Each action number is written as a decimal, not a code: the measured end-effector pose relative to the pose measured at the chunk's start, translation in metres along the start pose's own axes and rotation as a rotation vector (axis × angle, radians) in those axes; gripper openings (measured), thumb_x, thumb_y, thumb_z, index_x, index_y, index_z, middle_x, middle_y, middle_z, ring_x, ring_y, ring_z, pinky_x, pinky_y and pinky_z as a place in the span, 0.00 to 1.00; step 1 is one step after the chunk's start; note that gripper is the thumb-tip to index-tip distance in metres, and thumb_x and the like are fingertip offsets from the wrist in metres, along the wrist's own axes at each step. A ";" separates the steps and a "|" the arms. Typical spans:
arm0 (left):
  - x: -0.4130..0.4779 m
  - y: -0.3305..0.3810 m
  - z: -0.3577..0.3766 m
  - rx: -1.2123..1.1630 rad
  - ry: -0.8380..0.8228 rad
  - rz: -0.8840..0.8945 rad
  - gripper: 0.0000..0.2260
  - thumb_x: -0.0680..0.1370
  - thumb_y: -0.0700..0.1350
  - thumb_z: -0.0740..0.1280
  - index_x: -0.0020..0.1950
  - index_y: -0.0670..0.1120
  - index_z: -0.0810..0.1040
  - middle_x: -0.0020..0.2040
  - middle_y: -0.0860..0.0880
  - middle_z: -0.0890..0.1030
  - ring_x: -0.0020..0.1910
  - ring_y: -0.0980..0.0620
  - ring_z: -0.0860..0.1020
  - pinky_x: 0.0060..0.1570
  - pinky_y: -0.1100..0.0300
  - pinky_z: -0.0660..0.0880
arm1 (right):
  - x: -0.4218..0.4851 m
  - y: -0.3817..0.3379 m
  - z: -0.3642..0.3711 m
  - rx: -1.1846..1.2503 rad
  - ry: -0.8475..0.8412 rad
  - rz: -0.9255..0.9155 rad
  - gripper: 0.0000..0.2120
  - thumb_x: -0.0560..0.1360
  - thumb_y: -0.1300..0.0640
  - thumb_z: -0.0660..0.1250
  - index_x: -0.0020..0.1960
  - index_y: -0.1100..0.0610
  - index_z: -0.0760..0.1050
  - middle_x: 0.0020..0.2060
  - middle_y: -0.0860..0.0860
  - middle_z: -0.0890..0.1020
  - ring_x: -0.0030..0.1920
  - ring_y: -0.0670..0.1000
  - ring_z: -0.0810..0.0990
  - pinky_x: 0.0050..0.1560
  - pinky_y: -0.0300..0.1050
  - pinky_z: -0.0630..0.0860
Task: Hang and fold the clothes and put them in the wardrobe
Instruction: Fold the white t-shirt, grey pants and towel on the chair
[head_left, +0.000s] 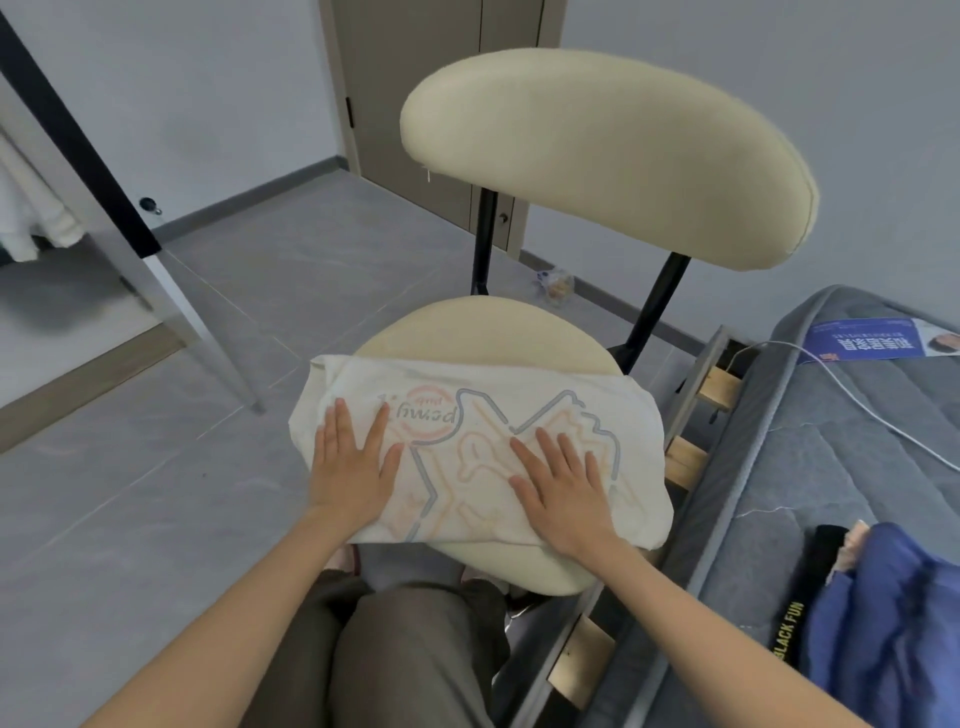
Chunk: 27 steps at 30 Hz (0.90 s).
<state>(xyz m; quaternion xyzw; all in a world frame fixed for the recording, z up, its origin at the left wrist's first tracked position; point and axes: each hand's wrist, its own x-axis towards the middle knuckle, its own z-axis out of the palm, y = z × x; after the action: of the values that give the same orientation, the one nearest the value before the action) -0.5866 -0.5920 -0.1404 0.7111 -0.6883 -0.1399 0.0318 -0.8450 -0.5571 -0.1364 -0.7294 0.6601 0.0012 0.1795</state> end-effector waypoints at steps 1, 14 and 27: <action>-0.002 -0.001 -0.004 -0.004 -0.022 0.009 0.27 0.82 0.57 0.45 0.77 0.52 0.37 0.76 0.37 0.36 0.75 0.42 0.36 0.73 0.51 0.36 | 0.002 -0.002 -0.007 0.024 -0.015 -0.002 0.27 0.79 0.37 0.42 0.77 0.42 0.49 0.78 0.48 0.49 0.77 0.52 0.45 0.76 0.55 0.41; 0.002 -0.048 -0.022 -0.718 0.004 -0.331 0.48 0.63 0.75 0.63 0.75 0.56 0.48 0.74 0.43 0.59 0.74 0.41 0.56 0.69 0.39 0.60 | 0.075 -0.085 -0.053 0.189 0.101 -0.306 0.21 0.81 0.50 0.58 0.73 0.53 0.65 0.71 0.51 0.69 0.71 0.53 0.65 0.69 0.47 0.61; 0.008 -0.064 -0.003 -1.052 -0.089 -0.410 0.60 0.60 0.58 0.79 0.77 0.53 0.39 0.76 0.53 0.55 0.74 0.50 0.59 0.70 0.49 0.63 | 0.176 -0.143 -0.022 0.005 -0.035 -0.263 0.38 0.72 0.36 0.65 0.75 0.52 0.58 0.67 0.57 0.66 0.65 0.60 0.63 0.63 0.55 0.63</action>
<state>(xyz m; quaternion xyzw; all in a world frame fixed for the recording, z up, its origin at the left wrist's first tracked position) -0.5240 -0.5967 -0.1540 0.7121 -0.3740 -0.4972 0.3253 -0.6898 -0.7232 -0.1204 -0.8090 0.5556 -0.0115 0.1915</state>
